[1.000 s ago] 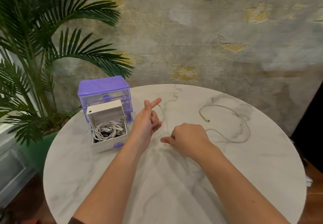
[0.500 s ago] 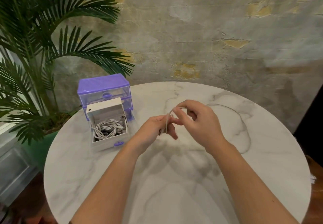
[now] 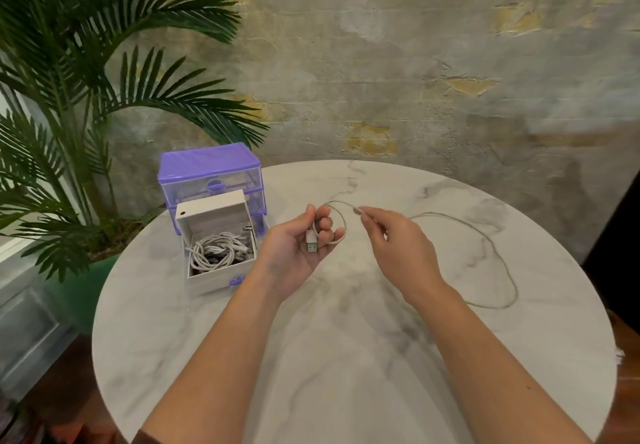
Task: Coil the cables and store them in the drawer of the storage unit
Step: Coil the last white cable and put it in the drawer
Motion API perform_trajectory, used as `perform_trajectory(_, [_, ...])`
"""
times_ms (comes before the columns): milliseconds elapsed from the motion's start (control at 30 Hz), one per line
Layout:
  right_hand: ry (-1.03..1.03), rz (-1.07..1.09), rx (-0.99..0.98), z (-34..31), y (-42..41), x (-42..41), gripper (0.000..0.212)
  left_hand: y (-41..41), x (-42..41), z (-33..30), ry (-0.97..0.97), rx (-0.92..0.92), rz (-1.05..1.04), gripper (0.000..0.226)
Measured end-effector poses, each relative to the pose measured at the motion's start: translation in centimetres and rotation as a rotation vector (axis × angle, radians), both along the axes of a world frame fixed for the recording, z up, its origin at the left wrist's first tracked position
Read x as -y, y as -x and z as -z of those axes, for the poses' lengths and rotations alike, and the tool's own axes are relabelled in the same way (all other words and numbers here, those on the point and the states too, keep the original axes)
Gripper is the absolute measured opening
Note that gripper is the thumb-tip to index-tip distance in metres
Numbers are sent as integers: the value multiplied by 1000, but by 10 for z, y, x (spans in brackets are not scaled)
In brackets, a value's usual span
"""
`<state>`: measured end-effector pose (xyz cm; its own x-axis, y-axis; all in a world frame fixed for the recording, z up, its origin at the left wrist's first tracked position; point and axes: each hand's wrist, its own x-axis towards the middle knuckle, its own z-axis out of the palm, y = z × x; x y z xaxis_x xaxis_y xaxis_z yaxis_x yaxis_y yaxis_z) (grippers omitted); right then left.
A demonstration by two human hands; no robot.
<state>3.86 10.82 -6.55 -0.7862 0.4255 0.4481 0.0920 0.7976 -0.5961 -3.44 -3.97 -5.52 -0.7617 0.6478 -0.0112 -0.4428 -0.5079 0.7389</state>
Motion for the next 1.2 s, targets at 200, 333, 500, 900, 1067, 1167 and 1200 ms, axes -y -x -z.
perform_trajectory(200, [-103,-51,248,6,-1,7,33,5,2,3,-83,126,-4,30])
perform_trajectory(333, [-177,-168,329,-2,-8,20,39,7,2,4,-54,16,-134,32])
perform_trajectory(500, [-197,-257,406,-12,-15,30,37,4,-1,5,133,-287,-192,35])
perform_trajectory(900, [132,-334,275,-29,-31,4,29,4,-5,14,530,-664,-165,36])
perform_trajectory(1067, [182,-268,44,-24,-28,-2,23,-3,-6,15,576,-696,51,37])
perform_trajectory(1167, [161,-201,-83,-21,-24,-7,16,-7,-4,12,514,-599,121,39])
perform_trajectory(1200, [122,-163,-125,-21,-23,-7,15,-7,-4,11,457,-540,139,40])
